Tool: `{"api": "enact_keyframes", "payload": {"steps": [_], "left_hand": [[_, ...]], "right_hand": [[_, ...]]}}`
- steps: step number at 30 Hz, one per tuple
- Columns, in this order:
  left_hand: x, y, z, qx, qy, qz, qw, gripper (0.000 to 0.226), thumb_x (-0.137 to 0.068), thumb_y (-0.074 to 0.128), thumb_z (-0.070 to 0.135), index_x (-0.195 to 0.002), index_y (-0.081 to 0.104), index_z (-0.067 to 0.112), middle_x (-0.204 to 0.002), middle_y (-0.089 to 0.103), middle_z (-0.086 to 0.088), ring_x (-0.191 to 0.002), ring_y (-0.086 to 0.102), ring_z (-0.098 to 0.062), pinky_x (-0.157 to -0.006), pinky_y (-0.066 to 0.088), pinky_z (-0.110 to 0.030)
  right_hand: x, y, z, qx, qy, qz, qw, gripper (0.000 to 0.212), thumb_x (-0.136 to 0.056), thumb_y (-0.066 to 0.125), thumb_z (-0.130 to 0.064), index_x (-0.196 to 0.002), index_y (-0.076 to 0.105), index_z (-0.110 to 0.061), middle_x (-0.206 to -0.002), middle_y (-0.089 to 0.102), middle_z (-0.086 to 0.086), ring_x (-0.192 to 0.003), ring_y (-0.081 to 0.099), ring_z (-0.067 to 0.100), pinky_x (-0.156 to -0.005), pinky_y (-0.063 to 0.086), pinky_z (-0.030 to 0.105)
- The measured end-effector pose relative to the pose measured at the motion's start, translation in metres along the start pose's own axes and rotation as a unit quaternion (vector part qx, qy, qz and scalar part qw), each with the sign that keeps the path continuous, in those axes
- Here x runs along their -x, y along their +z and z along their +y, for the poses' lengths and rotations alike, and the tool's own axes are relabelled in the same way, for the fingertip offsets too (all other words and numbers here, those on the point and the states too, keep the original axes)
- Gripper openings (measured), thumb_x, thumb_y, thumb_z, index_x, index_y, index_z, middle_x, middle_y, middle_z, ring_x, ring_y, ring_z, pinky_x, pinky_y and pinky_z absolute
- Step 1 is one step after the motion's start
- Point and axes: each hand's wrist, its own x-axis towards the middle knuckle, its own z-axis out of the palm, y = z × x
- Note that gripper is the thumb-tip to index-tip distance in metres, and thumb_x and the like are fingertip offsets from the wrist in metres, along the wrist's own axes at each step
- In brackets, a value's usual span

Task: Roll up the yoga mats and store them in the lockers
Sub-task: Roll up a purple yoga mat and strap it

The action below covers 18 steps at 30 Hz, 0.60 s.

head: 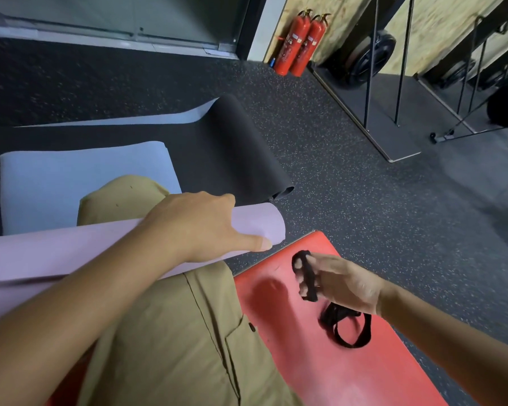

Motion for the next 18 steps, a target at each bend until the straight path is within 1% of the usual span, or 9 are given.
{"api": "enact_keyframes", "payload": {"steps": [3,5,8,10,11,13,15,17,18], "left_hand": [[0.000,-0.002,-0.007,0.027,-0.006,-0.004,1.000,0.067,-0.068,0.045,0.097,-0.089,0.041,0.033,-0.084,0.047,0.015,-0.089,0.052,-0.021,-0.068,0.038,-0.036],[0.000,-0.002,-0.013,0.045,-0.011,-0.005,0.999,0.069,-0.067,0.045,0.097,-0.091,0.044,0.033,-0.088,0.051,0.013,-0.092,0.054,-0.021,-0.070,0.041,-0.036],[0.002,-0.002,-0.018,0.054,-0.013,0.003,0.998,0.068,-0.065,0.043,0.099,-0.083,0.041,0.033,-0.087,0.052,0.012,-0.087,0.053,-0.018,-0.067,0.038,-0.035],[0.005,-0.003,-0.021,0.056,-0.014,0.008,0.998,0.068,-0.065,0.043,0.099,-0.079,0.037,0.033,-0.084,0.051,0.013,-0.083,0.051,-0.016,-0.064,0.036,-0.035],[0.005,-0.003,-0.022,0.058,-0.015,0.012,0.998,0.068,-0.065,0.044,0.099,-0.078,0.036,0.032,-0.083,0.051,0.013,-0.082,0.051,-0.016,-0.064,0.035,-0.035],[0.007,-0.003,-0.024,0.060,-0.017,0.016,0.998,0.068,-0.065,0.045,0.098,-0.078,0.037,0.031,-0.082,0.052,0.013,-0.081,0.051,-0.014,-0.064,0.036,-0.035],[0.008,-0.002,-0.026,0.064,-0.022,0.020,0.997,0.068,-0.065,0.046,0.098,-0.080,0.039,0.031,-0.084,0.054,0.014,-0.082,0.053,-0.012,-0.065,0.038,-0.034],[0.009,-0.002,-0.029,0.073,-0.026,0.024,0.997,0.068,-0.064,0.046,0.098,-0.082,0.042,0.032,-0.086,0.056,0.014,-0.083,0.054,-0.010,-0.066,0.040,-0.035],[0.009,-0.002,-0.030,0.078,-0.027,0.025,0.996,0.068,-0.064,0.047,0.098,-0.083,0.043,0.032,-0.087,0.057,0.014,-0.083,0.054,-0.009,-0.066,0.040,-0.035]], "right_hand": [[-0.006,0.013,0.000,-0.086,-0.032,-0.003,0.996,0.041,-0.103,0.049,-0.029,-0.134,0.057,-0.003,-0.125,0.062,0.021,-0.099,0.062,0.034,-0.093,0.052,0.046],[-0.010,0.021,-0.002,-0.124,-0.058,-0.006,0.990,0.045,-0.102,0.049,-0.026,-0.141,0.055,-0.005,-0.137,0.060,0.023,-0.112,0.063,0.037,-0.097,0.053,0.049],[-0.017,0.032,-0.006,-0.148,-0.086,-0.006,0.985,0.041,-0.101,0.045,-0.016,-0.138,0.060,-0.007,-0.145,0.054,0.025,-0.122,0.060,0.039,-0.103,0.052,0.048],[-0.022,0.038,-0.008,-0.153,-0.098,-0.013,0.983,0.040,-0.096,0.046,-0.011,-0.130,0.067,-0.009,-0.144,0.056,0.025,-0.123,0.059,0.039,-0.111,0.047,0.048],[-0.024,0.040,-0.009,-0.148,-0.103,-0.011,0.984,0.040,-0.093,0.047,-0.010,-0.126,0.071,-0.009,-0.142,0.058,0.024,-0.122,0.060,0.038,-0.112,0.045,0.048],[-0.028,0.044,-0.010,-0.135,-0.115,0.000,0.984,0.038,-0.092,0.048,-0.005,-0.121,0.073,-0.008,-0.136,0.062,0.021,-0.116,0.063,0.036,-0.108,0.047,0.049],[-0.030,0.047,-0.013,-0.139,-0.128,0.023,0.982,0.037,-0.094,0.047,-0.001,-0.120,0.073,-0.005,-0.131,0.065,0.019,-0.109,0.067,0.033,-0.098,0.055,0.048],[-0.030,0.050,-0.016,-0.135,-0.144,0.043,0.979,0.037,-0.091,0.050,0.004,-0.114,0.076,-0.005,-0.125,0.069,0.015,-0.104,0.071,0.030,-0.081,0.062,0.041],[-0.030,0.052,-0.018,-0.132,-0.148,0.051,0.979,0.036,-0.087,0.053,0.006,-0.110,0.078,-0.007,-0.122,0.070,0.013,-0.100,0.072,0.029,-0.071,0.062,0.035]]}}
